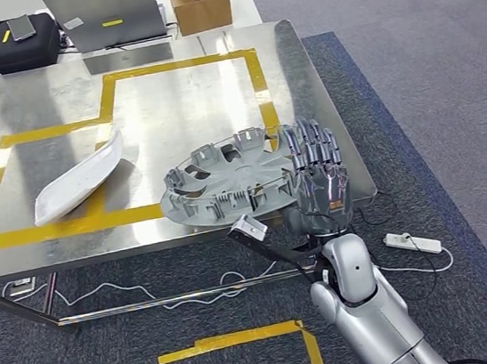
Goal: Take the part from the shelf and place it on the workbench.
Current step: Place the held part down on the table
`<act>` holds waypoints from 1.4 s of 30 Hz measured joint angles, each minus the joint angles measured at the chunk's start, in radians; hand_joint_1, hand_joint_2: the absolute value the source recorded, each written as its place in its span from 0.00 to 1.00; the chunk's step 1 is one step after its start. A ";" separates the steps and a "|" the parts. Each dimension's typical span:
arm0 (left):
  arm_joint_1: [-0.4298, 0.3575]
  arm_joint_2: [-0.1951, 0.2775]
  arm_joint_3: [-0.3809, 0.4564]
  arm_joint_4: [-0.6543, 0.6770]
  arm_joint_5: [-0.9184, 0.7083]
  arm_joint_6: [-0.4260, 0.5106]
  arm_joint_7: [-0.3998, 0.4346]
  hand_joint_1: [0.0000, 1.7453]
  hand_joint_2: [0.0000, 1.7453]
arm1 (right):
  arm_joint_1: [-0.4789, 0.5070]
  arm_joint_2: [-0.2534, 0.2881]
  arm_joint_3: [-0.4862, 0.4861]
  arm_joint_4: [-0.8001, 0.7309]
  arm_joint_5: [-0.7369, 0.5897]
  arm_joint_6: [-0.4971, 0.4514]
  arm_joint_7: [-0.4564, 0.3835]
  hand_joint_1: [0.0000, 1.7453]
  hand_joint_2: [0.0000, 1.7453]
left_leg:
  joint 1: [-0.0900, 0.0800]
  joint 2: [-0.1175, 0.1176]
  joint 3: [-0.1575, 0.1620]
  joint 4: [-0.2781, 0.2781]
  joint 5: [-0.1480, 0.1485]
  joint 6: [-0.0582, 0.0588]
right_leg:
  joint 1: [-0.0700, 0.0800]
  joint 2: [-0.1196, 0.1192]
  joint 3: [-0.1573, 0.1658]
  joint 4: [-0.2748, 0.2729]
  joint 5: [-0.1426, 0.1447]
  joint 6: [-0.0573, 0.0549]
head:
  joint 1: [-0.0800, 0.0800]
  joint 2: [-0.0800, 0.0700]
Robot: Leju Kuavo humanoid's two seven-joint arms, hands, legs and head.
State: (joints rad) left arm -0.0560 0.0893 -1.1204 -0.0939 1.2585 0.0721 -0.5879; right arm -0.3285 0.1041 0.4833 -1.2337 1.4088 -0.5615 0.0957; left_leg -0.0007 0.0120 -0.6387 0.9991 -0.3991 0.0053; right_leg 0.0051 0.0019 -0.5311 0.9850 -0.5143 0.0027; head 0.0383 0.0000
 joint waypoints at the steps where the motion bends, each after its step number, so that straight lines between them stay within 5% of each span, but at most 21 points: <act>1: 0.000 0.000 0.000 0.000 0.000 0.000 0.000 0.00 0.00 | 0.000 0.000 0.000 0.000 0.000 0.000 0.000 0.00 1.00 | 0.000 0.000 0.000 0.000 0.000 0.000 | 0.000 0.000 0.000 0.000 0.000 0.000 | 0.000 0.000; 42: 0.000 0.000 0.000 0.000 0.000 0.000 0.000 0.00 0.00 | 0.000 0.000 0.000 0.000 0.000 0.000 0.000 0.00 1.00 | 0.000 0.000 0.000 0.000 0.000 0.000 | 0.000 0.000 0.000 0.000 0.000 0.000 | 0.000 0.000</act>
State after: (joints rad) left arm -0.0560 0.0893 -1.1204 -0.0939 1.2585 0.0721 -0.5879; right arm -0.3285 0.1041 0.4833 -1.2337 1.4088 -0.5615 0.0958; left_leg -0.0007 0.0120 -0.6389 0.9991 -0.3991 0.0053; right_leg 0.0051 0.0019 -0.5314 0.9850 -0.5143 0.0027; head 0.0383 0.0000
